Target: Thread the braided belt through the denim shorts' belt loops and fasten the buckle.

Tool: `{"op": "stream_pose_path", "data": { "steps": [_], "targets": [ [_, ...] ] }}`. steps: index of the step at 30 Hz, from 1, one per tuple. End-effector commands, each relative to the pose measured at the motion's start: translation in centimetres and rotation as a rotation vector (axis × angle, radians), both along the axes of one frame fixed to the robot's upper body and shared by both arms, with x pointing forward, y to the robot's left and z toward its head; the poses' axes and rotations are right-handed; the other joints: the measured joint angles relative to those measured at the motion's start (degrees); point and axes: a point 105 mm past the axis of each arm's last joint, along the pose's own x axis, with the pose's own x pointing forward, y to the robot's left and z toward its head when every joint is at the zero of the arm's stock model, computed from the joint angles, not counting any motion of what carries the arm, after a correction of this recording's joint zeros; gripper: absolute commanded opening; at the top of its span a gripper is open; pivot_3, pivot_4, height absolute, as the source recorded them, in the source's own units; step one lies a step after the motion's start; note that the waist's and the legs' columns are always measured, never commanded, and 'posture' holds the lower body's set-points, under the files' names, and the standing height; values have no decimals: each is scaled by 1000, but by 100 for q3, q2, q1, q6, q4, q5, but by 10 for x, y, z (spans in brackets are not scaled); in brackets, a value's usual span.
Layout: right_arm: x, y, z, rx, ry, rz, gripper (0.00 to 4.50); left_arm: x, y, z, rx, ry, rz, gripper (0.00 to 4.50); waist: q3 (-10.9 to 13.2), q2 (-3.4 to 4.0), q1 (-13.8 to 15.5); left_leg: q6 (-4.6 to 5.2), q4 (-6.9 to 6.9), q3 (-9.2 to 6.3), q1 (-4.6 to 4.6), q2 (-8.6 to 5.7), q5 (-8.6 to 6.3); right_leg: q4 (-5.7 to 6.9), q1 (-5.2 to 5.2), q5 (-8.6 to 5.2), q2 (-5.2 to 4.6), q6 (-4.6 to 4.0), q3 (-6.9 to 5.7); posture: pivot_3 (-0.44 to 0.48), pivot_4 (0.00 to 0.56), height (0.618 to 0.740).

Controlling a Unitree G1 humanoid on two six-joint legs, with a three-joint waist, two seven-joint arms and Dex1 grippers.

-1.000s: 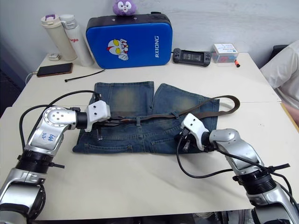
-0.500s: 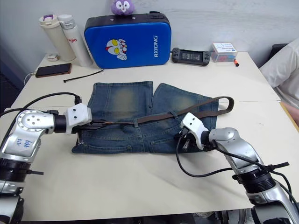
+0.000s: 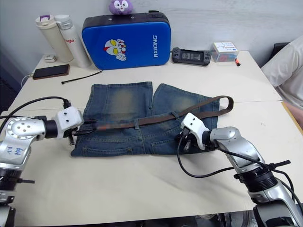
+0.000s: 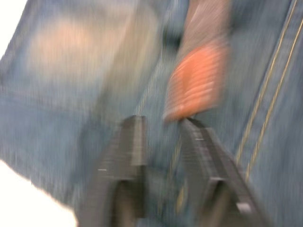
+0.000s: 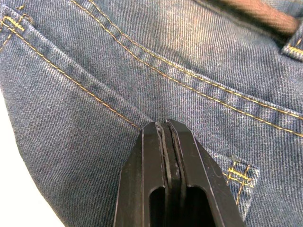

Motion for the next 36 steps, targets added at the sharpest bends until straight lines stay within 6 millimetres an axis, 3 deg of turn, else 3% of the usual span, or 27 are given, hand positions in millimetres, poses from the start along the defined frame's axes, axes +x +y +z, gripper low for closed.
{"op": "stream_pose_path", "data": {
  "steps": [1, 4, 10, 15, 24, 28, 32, 36],
  "targets": [
    [1, -31, -21, -102, 81, -121, 0, -7, 4, 14, -82, 1, 19, 3025, 0, -1, 20, 0, 1, -4, -1, 0, 0, 0, 2, 0, -2, 0, -5, 0, 150, 725],
    [0, -30, -15, -97, 67, -105, 0, -12, 4, 17, -144, 32, 20, 4034, -1, -1, 29, 1, 1, -6, -1, -5, 0, -2, 4, 0, -12, 0, -10, 0, 150, 725],
    [-1, -41, -6, -134, 49, -101, 0, -11, 4, 49, -361, 1, 62, 4034, 7, 10, 29, 2, 0, -9, -7, -9, -1, -6, 2, 0, -21, 0, -24, 0, 150, 725],
    [9, -76, -8, -247, 30, -196, 0, -16, -18, 61, -483, 23, 3, 4034, 13, 20, 45, 4, -3, -18, -15, -10, -2, -4, 4, 0, -33, 0, -78, 0, 150, 725],
    [27, -132, 16, -387, -77, -323, 0, -34, -43, 56, -559, 126, -68, 4034, 13, 19, 166, 15, 5, -17, -17, -19, 4, -23, 21, 6, -41, 11, -94, 0, 150, 725],
    [36, -151, 27, -478, -154, -358, 0, -31, -46, 48, -545, 148, -57, 4034, 13, 19, 156, 13, 4, -13, -17, -19, 5, -22, 21, 7, -39, 12, -95, 0, 150, 725],
    [42, -148, 42, -434, -213, -368, 0, -28, -46, 43, -527, 159, -38, 4034, 19, 28, 150, 9, 2, -11, -21, -19, 10, -19, 16, 7, -36, 12, -98, 0, 150, 725],
    [44, -125, 72, -337, -297, -304, 0, -28, -49, 41, -524, 167, -44, 4034, 43, 52, 132, 9, -3, 7, -25, -16, 20, -12, 4, 6, -23, 12, -96, 0, 150, 725]
  ]
}}
